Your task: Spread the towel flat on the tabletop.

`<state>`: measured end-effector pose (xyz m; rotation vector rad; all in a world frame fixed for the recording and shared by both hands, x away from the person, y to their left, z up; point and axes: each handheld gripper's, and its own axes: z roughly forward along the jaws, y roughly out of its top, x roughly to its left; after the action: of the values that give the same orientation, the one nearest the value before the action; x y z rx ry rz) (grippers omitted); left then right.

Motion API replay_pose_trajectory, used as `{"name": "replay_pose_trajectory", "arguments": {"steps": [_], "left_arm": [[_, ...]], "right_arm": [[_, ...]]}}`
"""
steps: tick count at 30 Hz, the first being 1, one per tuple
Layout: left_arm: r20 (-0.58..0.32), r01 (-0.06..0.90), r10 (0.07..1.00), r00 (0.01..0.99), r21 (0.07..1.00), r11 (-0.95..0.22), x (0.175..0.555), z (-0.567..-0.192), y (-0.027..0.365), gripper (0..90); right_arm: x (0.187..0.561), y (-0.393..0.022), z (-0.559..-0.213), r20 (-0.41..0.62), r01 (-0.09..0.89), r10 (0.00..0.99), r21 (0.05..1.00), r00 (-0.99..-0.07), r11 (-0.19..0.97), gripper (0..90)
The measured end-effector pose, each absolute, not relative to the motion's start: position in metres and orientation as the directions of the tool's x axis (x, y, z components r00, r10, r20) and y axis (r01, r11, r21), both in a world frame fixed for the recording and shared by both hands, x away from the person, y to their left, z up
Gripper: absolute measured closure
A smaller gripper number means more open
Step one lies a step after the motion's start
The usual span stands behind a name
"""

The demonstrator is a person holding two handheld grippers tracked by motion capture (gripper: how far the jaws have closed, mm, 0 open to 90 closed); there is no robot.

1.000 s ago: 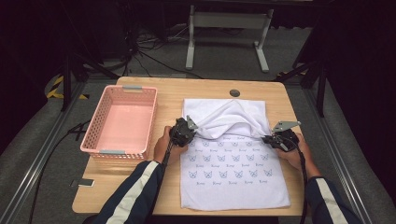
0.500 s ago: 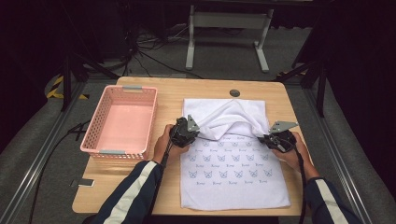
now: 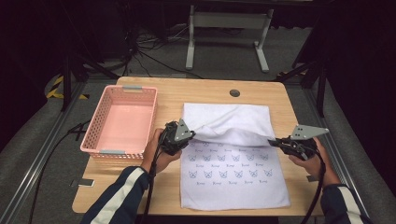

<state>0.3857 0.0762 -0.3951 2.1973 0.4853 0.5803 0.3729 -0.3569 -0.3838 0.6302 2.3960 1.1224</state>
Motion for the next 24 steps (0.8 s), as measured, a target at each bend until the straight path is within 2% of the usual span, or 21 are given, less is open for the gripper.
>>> {"name": "replay_pose_trajectory", "arguments": {"steps": [2, 4, 9, 11, 13, 15, 16, 19, 21, 22, 24], "left_arm": [[0.27, 0.13, 0.489, 0.829, 0.758, -0.639, 0.372, -0.398, 0.081, 87.8], [0.238, 0.135, 0.454, 0.859, 0.749, -0.648, 0.36, -0.404, 0.086, 87.9], [0.243, 0.111, 0.39, 0.888, 0.711, -0.694, 0.326, -0.422, 0.094, 87.9], [0.216, 0.094, 0.358, 0.908, 0.729, -0.678, 0.315, -0.424, 0.098, 87.8], [0.23, 0.083, 0.345, 0.91, 0.714, -0.695, 0.311, -0.425, 0.097, 87.7], [0.223, 0.075, 0.308, 0.925, 0.689, -0.721, 0.305, -0.429, 0.095, 87.6], [0.218, 0.069, 0.292, 0.931, 0.681, -0.729, 0.303, -0.433, 0.093, 87.6], [0.169, 0.075, 0.226, 0.959, 0.619, -0.782, 0.3, -0.447, 0.086, 87.5], [0.178, 0.076, 0.219, 0.959, 0.584, -0.808, 0.3, -0.456, 0.082, 87.0], [0.187, 0.065, 0.212, 0.959, 0.584, -0.809, 0.301, -0.457, 0.082, 87.1], [0.164, 0.1, 0.241, 0.956, 0.592, -0.8, 0.307, -0.457, 0.083, 87.5]], "right_arm": [[0.359, -0.361, -0.382, -0.161, 0.195, 0.508, 0.793, -0.846, 0.577, 87.4], [0.345, -0.363, -0.381, -0.171, 0.19, 0.49, 0.776, -0.855, 0.601, 87.3], [0.308, -0.365, -0.389, -0.159, 0.121, 0.329, 0.716, -0.931, 0.687, 86.3], [0.296, -0.366, -0.394, -0.143, 0.107, 0.288, 0.705, -0.947, 0.701, 85.5], [0.292, -0.367, -0.396, -0.12, 0.11, 0.267, 0.699, -0.956, 0.707, 83.5], [0.283, -0.367, -0.408, -0.092, 0.107, 0.211, 0.633, -0.973, 0.766, 83.4], [0.283, -0.367, -0.408, -0.092, 0.107, 0.211, 0.633, -0.973, 0.766, 83.4], [0.284, -0.365, -0.423, -0.074, 0.132, 0.198, 0.517, -0.977, 0.846, 80.7], [0.285, -0.364, -0.434, -0.061, 0.148, 0.196, 0.449, -0.979, 0.881, 80.9], [0.285, -0.365, -0.436, -0.062, 0.152, 0.202, 0.457, -0.977, 0.876, 81.0], [0.287, -0.366, -0.437, -0.058, 0.171, 0.223, 0.469, -0.973, 0.867, 82.6]]}}
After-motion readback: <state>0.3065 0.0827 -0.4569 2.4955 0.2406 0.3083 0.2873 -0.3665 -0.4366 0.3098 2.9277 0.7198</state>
